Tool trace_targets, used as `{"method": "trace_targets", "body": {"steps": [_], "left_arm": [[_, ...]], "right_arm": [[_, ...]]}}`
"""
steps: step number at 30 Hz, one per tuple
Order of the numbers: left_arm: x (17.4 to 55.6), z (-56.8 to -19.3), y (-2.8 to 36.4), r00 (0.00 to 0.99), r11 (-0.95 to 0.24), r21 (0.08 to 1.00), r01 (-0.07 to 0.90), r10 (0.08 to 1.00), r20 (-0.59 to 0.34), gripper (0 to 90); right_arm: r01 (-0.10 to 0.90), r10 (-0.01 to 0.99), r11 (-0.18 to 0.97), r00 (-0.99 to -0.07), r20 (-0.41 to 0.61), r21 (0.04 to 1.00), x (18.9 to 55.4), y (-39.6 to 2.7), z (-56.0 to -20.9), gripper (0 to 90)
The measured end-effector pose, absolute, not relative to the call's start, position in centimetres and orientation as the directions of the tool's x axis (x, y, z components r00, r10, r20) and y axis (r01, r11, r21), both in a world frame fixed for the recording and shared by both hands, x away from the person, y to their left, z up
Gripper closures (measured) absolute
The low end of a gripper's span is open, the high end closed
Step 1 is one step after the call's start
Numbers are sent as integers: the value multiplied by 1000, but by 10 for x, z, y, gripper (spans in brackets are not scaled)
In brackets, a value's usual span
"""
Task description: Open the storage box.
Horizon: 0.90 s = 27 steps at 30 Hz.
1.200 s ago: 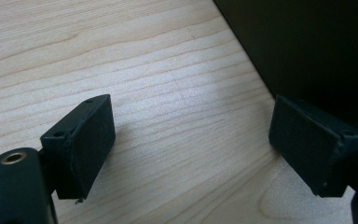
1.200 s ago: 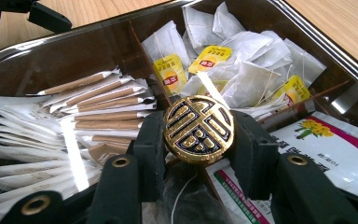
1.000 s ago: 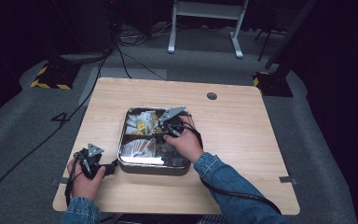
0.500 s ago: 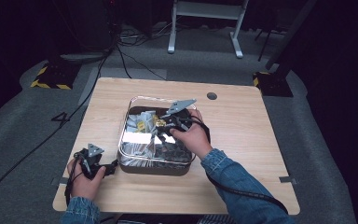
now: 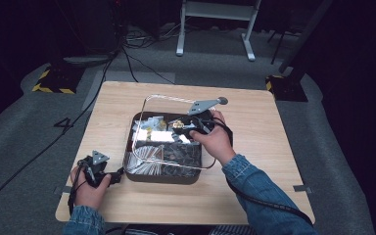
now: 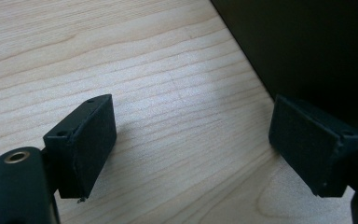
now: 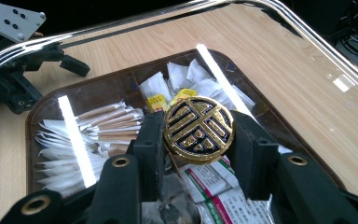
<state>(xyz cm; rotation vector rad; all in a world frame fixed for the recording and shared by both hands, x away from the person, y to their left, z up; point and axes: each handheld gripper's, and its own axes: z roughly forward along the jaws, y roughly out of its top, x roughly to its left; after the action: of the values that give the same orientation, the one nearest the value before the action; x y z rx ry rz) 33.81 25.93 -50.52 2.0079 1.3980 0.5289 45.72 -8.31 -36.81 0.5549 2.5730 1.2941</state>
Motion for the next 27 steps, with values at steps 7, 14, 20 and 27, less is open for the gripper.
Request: {"method": "trace_targets", "body": {"steps": [7,14,20,27], "left_arm": [[338,-505,259,356,-241,691,681,934,-25,157],[338,-505,259,363,-246,690,680,931,-25,155],[338,-505,259,365,-247,690,680,931,-26,152],[338,-505,259,364,-247,690,681,931,-26,152]], "right_arm": [[234,426,551,-904,-30,801,459,-100,-362,587],[255,462,560,-886,-42,788,465,-133,-359,587],[279,502,559,-863,-52,781,471,-162,-357,587],[297,534,566,-843,-68,769,476,-190,-358,587]]}}
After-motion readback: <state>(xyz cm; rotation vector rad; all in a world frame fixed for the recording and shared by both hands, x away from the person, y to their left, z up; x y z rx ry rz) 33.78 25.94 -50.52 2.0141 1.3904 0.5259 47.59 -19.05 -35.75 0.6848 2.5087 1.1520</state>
